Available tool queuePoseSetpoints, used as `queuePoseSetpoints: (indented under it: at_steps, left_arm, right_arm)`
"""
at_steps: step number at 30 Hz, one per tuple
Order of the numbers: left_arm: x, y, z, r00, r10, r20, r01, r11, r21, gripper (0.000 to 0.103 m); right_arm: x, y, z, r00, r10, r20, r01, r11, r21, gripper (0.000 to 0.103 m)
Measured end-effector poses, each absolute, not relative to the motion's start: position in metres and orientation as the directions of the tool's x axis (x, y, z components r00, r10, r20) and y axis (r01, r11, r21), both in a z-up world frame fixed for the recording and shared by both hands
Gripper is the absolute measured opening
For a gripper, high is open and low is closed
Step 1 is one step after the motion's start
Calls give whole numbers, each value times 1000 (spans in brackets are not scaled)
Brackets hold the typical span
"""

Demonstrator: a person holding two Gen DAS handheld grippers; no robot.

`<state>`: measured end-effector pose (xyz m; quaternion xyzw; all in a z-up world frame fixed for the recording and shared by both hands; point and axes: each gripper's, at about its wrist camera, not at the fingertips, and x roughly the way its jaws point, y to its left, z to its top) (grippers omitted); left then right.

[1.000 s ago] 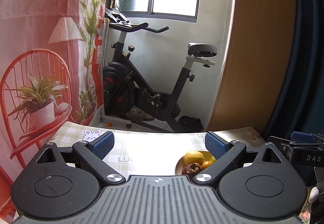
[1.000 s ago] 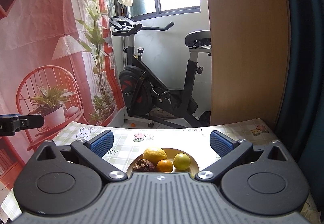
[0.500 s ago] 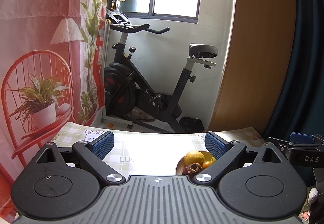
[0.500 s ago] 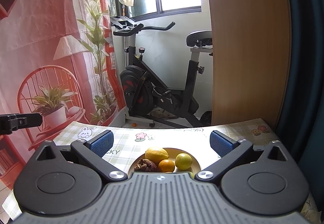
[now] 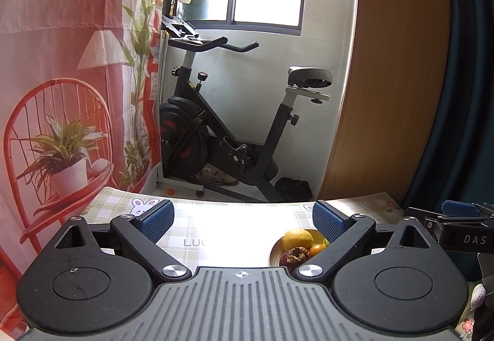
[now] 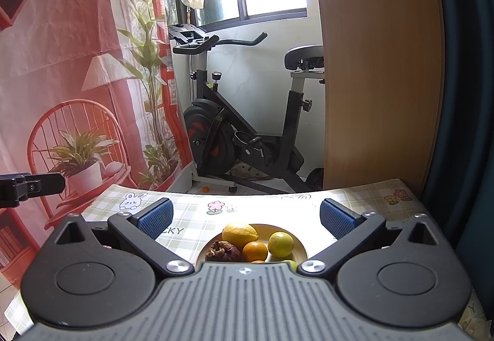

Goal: Organize fruits

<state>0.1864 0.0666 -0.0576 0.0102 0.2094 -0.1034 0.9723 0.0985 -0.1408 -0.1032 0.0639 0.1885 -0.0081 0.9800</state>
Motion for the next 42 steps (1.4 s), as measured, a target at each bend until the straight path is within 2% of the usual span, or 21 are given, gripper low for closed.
queuePoseSetpoints:
  at_steps: [42]
  left_arm:
    - [185,66,-56,893,-191,-407,201,979,-17,98]
  right_arm:
    - [96,-136,-101,930,10,-367,38,991,125,103]
